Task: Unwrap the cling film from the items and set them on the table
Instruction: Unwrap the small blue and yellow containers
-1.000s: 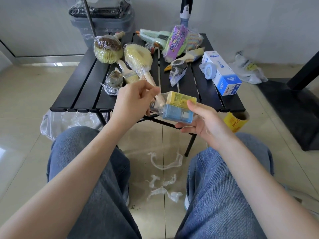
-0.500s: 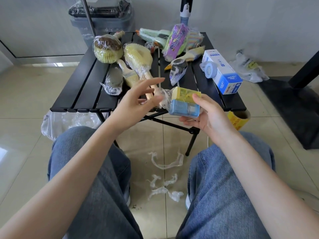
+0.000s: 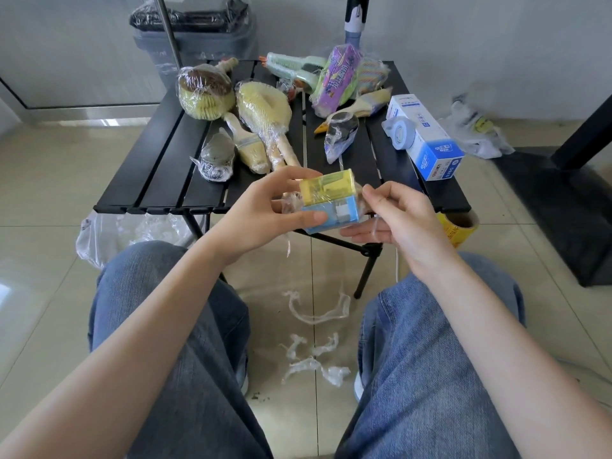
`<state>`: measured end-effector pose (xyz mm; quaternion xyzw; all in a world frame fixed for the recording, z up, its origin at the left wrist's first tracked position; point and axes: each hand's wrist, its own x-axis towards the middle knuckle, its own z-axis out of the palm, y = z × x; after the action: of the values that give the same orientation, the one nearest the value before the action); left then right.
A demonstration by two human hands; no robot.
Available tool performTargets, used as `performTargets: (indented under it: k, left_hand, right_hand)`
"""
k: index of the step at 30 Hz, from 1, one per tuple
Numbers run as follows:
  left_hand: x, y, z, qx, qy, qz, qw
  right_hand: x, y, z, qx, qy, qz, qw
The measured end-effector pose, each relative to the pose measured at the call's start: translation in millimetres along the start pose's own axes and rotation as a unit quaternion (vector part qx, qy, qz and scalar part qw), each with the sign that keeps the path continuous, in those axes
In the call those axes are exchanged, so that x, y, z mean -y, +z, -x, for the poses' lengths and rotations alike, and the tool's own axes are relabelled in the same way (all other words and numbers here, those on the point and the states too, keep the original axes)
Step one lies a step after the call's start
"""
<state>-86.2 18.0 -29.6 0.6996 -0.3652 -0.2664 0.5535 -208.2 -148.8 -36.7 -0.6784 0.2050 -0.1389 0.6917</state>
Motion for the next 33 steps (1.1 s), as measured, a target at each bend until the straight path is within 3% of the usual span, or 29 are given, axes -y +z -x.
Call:
performTargets:
  k: [9, 13, 18, 22, 26, 33]
  left_hand:
    - [3.5, -8.8, 6.2, 0.023, 0.029, 0.030, 0.999]
    - [1.8, -13.7, 8.4, 0.037, 0.031, 0.052, 0.997]
    - [2.8, -16.3, 9.5, 0.030, 0.024, 0.080, 0.996]
    - [1.8, -14.4, 10.6, 0.023, 0.018, 0.091, 0.995]
    - [-0.8, -14.3, 9.2, 0.017, 0.023, 0.087, 0.996]
    - [-5.8, -14.1, 10.1, 0.006, 0.009, 0.064, 0.998]
  right_hand:
    - [7.6, -18.4, -5.0, -0.045, -0.088, 0.173, 0.980]
    - [15.7, -22.4, -4.6, -0.045, -0.164, 0.285, 0.943]
    - [22.0, -24.6, -1.5, 0.019, -0.198, 0.269, 0.942]
    - [24.6, -15.3, 7.7, 0.036, -0.262, 0.300, 0.917]
    - [27.9, -5.2, 19.3, 0.051, -0.236, 0.238, 0.941]
    - [27.0, -8.6, 16.2, 0.029, -0.239, 0.320, 0.916]
